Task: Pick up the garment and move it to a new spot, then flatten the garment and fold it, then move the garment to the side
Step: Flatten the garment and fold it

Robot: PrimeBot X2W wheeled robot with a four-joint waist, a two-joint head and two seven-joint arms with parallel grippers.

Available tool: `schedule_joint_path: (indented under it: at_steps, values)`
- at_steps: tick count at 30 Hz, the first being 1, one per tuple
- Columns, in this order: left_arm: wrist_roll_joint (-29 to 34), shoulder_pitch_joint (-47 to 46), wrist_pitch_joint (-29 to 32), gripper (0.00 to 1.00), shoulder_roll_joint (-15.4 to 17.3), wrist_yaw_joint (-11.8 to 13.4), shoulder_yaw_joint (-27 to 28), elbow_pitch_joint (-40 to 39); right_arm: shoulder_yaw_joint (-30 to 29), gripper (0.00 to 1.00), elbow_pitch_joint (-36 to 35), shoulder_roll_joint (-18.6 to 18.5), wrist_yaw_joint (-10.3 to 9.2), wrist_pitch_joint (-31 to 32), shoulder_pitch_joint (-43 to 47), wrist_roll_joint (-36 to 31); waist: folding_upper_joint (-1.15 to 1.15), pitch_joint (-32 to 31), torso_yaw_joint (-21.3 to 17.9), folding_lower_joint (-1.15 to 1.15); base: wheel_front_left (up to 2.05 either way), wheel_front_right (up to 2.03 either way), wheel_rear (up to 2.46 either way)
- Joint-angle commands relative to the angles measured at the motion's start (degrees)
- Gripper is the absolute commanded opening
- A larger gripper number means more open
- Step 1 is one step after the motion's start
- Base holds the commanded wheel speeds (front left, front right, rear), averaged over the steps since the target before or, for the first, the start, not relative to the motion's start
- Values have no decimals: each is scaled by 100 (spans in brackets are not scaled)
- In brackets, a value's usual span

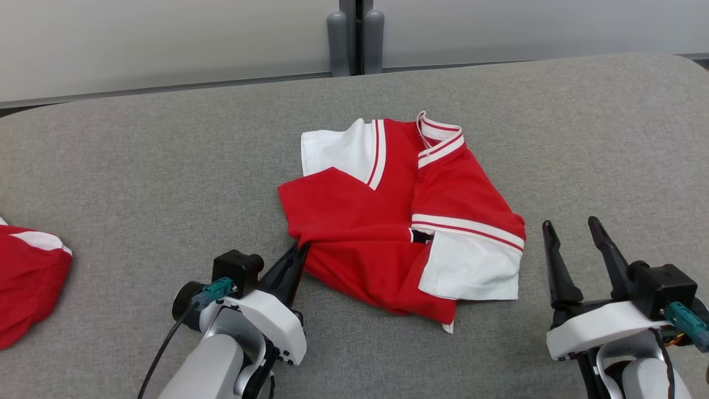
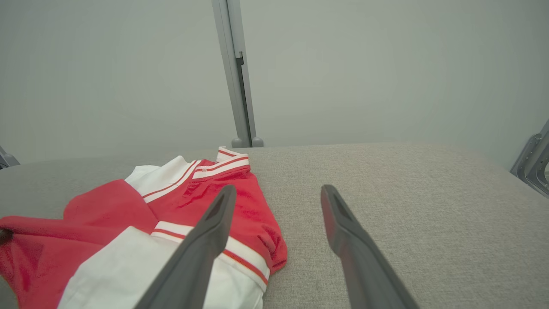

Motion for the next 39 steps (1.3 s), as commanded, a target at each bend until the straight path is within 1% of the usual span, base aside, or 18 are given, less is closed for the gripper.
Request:
schedule_joint_path:
  at_steps: [1,5,9,16,19,21,25,29,34,39]
  values:
    - [-27,-44,-78,0,71,37,56,-103,-30,100,-7,-7,0,-35,-44,23,0,-10,31,0,0,0,0]
    - [4,172,-223,0,271,167,165,-788,-150,100,-7,-6,0,-41,18,22,0,-40,163,0,0,0,0]
    - [-6,505,-178,0,480,354,261,-1761,-251,100,-20,-7,-1,-47,40,34,0,-59,334,0,0,0,0]
    - [-46,1216,176,0,924,890,655,-3692,-402,100,-54,-7,0,-36,36,26,0,-62,628,0,0,0,0]
    - [-44,1372,394,0,1085,1083,815,-4285,-419,100,-46,-7,-1,-36,13,44,0,-55,691,0,0,0,0]
    - [-63,1432,533,0,1175,1163,894,-4502,-404,100,-36,-9,-1,-37,-20,63,0,-40,702,0,0,0,0]
    - [-174,1352,698,0,1239,1255,1054,-4474,-323,100,-21,-8,-1,-68,-120,104,0,24,625,0,0,0,0]
    - [-324,1118,745,0,1235,1173,1147,-4066,-270,100,-19,-9,-1,-100,-208,137,0,172,445,0,0,0,0]
    - [-554,667,718,0,1185,1010,1241,-3250,-290,100,-32,-9,-1,-139,-340,154,0,498,196,0,0,0,0]
    - [-691,-1,633,0,1153,799,1310,-2160,-261,100,0,-8,0,-204,-472,155,0,809,-18,0,0,0,0]
